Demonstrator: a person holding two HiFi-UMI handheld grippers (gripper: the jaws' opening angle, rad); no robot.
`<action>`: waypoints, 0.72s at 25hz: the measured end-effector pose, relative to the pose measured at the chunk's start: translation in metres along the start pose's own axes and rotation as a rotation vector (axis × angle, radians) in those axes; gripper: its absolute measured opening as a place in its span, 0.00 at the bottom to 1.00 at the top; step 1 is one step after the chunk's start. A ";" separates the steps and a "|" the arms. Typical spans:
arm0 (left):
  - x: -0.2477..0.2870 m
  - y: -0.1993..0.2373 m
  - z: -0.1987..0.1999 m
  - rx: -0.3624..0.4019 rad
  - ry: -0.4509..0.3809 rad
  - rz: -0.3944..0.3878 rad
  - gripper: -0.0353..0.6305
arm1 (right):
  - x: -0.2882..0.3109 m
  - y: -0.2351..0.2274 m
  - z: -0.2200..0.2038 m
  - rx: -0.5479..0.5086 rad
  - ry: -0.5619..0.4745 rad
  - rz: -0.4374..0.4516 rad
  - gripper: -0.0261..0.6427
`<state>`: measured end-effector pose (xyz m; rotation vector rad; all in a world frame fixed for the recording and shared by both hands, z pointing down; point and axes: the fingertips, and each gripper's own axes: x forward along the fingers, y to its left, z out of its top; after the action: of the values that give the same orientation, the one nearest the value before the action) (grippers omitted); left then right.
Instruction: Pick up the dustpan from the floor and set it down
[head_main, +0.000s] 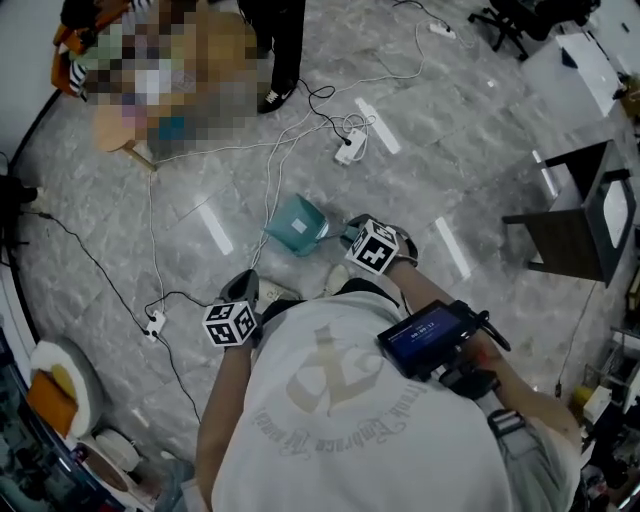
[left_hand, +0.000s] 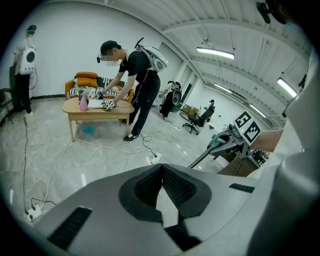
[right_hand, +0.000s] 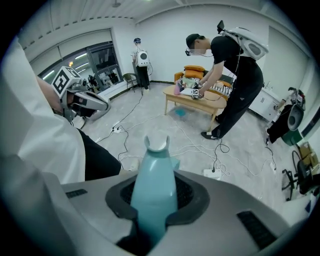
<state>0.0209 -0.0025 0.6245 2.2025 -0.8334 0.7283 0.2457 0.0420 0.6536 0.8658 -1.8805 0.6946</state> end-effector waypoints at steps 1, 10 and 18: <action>0.002 -0.004 0.000 0.009 0.012 -0.006 0.07 | -0.001 -0.001 -0.007 0.014 0.002 -0.004 0.18; 0.024 -0.033 0.013 0.084 0.070 -0.063 0.07 | 0.000 -0.024 -0.058 0.131 0.012 -0.059 0.18; 0.047 -0.067 0.012 0.120 0.099 -0.109 0.07 | -0.005 -0.040 -0.113 0.219 0.041 -0.097 0.18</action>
<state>0.1030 0.0106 0.6234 2.2769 -0.6292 0.8455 0.3362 0.1055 0.7006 1.0657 -1.7352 0.8621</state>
